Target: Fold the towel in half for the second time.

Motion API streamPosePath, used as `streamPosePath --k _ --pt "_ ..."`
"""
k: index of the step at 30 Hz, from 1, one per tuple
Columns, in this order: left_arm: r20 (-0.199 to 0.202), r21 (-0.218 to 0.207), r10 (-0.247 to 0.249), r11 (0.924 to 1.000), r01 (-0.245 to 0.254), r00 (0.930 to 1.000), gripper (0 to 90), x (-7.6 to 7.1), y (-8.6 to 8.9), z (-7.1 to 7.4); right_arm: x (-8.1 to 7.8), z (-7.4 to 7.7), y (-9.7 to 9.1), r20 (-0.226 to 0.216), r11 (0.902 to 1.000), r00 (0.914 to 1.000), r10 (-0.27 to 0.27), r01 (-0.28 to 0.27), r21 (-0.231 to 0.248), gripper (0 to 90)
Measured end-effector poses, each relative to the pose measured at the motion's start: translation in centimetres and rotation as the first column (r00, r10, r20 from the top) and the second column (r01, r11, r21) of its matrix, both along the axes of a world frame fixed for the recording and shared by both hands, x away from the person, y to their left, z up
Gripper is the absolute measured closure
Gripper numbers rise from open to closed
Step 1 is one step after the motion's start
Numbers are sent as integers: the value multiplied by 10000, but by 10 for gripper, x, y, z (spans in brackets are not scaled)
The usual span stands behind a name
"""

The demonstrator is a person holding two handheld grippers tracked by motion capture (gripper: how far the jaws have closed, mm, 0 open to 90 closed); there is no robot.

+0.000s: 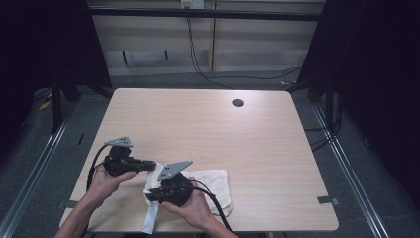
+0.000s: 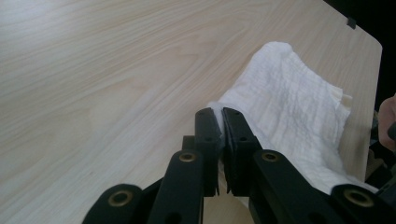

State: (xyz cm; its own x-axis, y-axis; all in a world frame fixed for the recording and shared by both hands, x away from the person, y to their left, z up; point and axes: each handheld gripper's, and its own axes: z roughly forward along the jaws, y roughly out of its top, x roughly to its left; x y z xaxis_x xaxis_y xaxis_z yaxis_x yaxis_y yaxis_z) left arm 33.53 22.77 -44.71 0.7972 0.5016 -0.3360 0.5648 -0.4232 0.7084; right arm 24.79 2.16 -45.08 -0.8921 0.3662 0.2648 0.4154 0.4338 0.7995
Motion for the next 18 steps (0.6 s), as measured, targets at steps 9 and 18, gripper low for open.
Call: streamPosePath --k 9,18 --pt "-33 -492 -316 9983 314 9995 855 9 -34 4 -1 10 -36 -160 9969 9974 -706 711 328 848" --pt "117 -604 -715 9956 721 9974 856 12 -67 9 -7 20 -69 -24 9903 9914 -1312 1312 462 848"
